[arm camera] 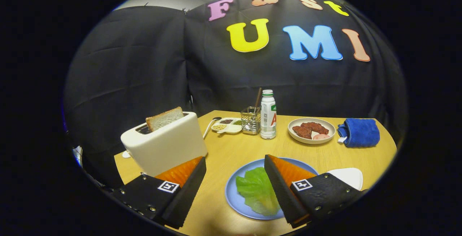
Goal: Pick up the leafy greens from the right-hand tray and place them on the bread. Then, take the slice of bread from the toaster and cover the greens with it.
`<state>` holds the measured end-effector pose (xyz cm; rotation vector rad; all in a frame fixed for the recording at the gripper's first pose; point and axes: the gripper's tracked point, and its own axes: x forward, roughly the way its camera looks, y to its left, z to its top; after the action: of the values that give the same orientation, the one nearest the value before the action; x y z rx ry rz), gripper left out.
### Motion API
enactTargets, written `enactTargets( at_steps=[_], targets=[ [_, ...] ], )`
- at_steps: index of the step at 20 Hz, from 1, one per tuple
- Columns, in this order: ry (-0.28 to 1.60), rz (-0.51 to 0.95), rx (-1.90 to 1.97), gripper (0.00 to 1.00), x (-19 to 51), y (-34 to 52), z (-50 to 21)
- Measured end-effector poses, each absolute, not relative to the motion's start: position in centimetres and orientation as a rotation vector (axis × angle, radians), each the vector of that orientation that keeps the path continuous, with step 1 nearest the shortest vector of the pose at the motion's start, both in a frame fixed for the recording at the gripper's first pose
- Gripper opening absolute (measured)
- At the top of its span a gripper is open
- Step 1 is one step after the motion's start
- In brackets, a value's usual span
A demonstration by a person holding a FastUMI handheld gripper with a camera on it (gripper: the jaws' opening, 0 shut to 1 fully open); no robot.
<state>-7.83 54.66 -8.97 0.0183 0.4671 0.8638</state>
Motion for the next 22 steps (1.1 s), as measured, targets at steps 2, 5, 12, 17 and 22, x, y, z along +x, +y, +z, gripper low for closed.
enactTargets(
  at_steps=[2, 5, 12, 17, 22],
  targets=[
    [0.444, 0.895, 0.04, 0.98, -8.6, 56.2, -7.6],
    [0.421, 0.938, 0.069, 0.98, -9.6, 58.3, -6.0],
    [0.286, 1.052, -0.012, 0.98, -13.2, 66.1, -2.7],
    [0.251, 1.06, -0.019, 0.98, -14.1, 71.5, -2.4],
    [0.263, 1.006, -0.046, 0.98, -12.8, 74.2, -4.4]
  ],
)
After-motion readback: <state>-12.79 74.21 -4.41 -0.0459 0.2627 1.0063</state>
